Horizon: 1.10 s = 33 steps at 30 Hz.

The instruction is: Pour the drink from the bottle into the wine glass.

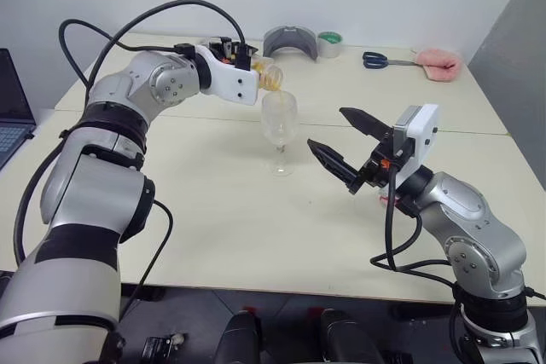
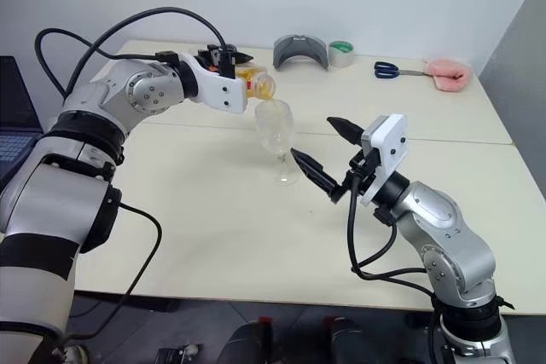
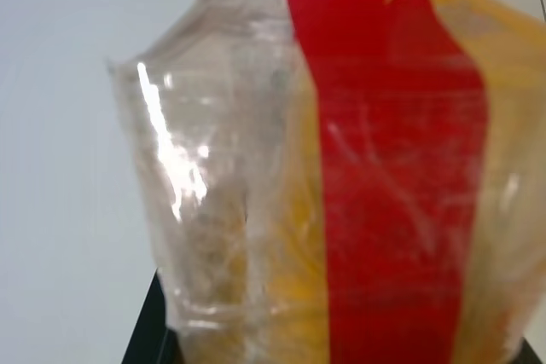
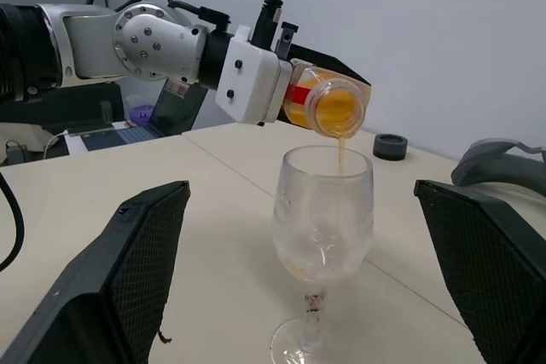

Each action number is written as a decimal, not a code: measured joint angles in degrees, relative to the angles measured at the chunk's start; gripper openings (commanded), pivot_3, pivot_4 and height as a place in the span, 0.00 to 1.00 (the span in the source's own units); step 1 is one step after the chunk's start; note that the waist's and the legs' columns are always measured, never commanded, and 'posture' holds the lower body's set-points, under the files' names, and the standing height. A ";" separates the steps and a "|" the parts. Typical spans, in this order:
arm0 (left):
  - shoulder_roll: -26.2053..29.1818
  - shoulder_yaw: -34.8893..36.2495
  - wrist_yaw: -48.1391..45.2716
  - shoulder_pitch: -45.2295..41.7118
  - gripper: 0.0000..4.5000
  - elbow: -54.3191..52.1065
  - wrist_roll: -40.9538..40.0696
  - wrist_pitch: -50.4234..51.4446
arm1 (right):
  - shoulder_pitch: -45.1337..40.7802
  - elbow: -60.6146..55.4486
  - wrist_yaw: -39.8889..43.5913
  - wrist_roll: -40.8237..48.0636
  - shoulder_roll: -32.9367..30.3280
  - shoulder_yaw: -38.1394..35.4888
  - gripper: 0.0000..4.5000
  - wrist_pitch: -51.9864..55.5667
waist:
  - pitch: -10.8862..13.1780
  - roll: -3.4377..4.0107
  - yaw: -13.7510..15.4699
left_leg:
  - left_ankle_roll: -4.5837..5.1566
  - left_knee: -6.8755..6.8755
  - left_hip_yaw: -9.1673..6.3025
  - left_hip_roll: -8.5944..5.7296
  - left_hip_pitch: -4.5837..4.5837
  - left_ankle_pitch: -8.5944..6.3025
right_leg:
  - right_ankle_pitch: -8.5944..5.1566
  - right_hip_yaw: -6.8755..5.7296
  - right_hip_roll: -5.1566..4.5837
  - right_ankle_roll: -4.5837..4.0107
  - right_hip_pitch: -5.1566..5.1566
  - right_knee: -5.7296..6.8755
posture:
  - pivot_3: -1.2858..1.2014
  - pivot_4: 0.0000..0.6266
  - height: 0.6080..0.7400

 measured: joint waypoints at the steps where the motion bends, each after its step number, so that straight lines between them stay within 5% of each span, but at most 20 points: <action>1: 0.02 -0.21 0.25 0.00 0.37 0.16 0.23 -0.21 | 0.00 0.00 0.00 0.00 0.14 0.00 1.00 0.00 | 0.00 0.00 0.00 | 0.00 0.01 0.00 0.00 0.00 0.00 | 0.00 0.00 0.00 0.00 0.00 0.00 | 0.52 0.24 1.00; 33: 1.13 -3.88 5.32 -4.17 0.37 2.24 4.80 -0.42 | -0.08 1.07 0.65 -0.45 0.68 0.01 1.00 -0.05 | 0.00 0.00 0.00 | 0.00 0.13 0.02 0.00 -0.01 0.00 | 0.00 0.00 0.00 0.00 0.00 0.08 | 0.52 0.24 1.00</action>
